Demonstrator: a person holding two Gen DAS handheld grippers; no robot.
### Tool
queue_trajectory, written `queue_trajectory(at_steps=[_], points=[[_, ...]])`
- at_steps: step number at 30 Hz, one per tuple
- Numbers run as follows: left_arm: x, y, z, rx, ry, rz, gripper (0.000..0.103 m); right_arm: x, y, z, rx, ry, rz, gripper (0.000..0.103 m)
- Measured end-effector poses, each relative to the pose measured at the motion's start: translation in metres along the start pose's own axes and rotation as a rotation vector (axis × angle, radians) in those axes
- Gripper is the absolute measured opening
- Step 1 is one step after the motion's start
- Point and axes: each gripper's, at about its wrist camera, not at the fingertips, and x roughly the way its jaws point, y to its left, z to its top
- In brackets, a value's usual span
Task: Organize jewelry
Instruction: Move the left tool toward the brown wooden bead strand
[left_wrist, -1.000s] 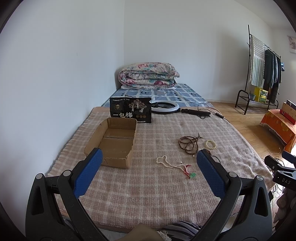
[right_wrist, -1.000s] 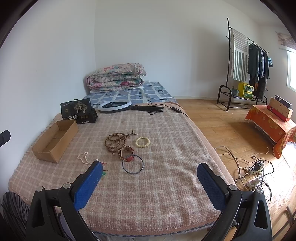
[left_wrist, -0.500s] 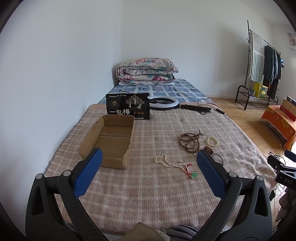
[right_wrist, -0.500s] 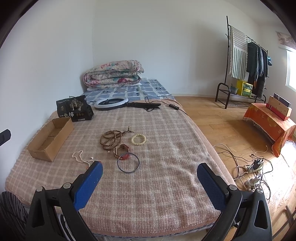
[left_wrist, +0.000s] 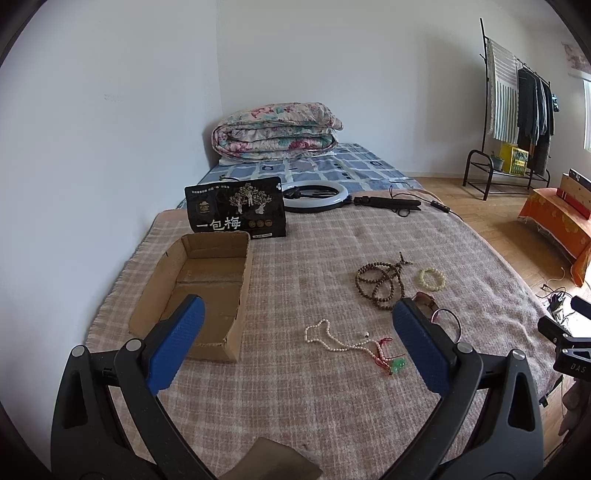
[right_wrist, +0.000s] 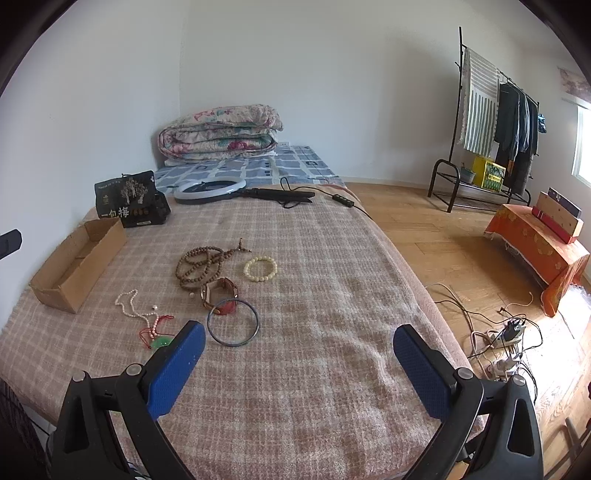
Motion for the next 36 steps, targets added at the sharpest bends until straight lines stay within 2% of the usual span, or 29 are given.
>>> queue_trajectory(at_steps=[6,8,14,19,24,33,36], points=[[0.052,-0.007,0.008,0.025,0.055,-0.054,0.103,0.035,0.000,-0.002,-0.028,0.038,0.002,0.102],[0.072,-0.010,0.010,0.031,0.084,-0.086,0.103,0.049,0.000,-0.003,-0.032,0.053,0.028,0.099],[0.128,-0.021,0.016,0.029,0.145,-0.157,0.095,0.090,0.002,-0.006,-0.008,0.113,0.095,0.090],[0.171,-0.038,0.013,0.045,0.210,-0.216,0.083,0.118,0.006,-0.008,-0.019,0.158,0.141,0.085],[0.199,-0.056,0.007,0.063,0.262,-0.268,0.076,0.140,0.013,-0.007,-0.043,0.189,0.166,0.081],[0.238,-0.084,0.016,0.064,0.315,-0.321,0.076,0.165,0.021,-0.007,-0.050,0.231,0.206,0.076],[0.246,-0.094,0.018,0.078,0.313,-0.311,0.076,0.171,0.023,-0.007,-0.050,0.243,0.214,0.075]])
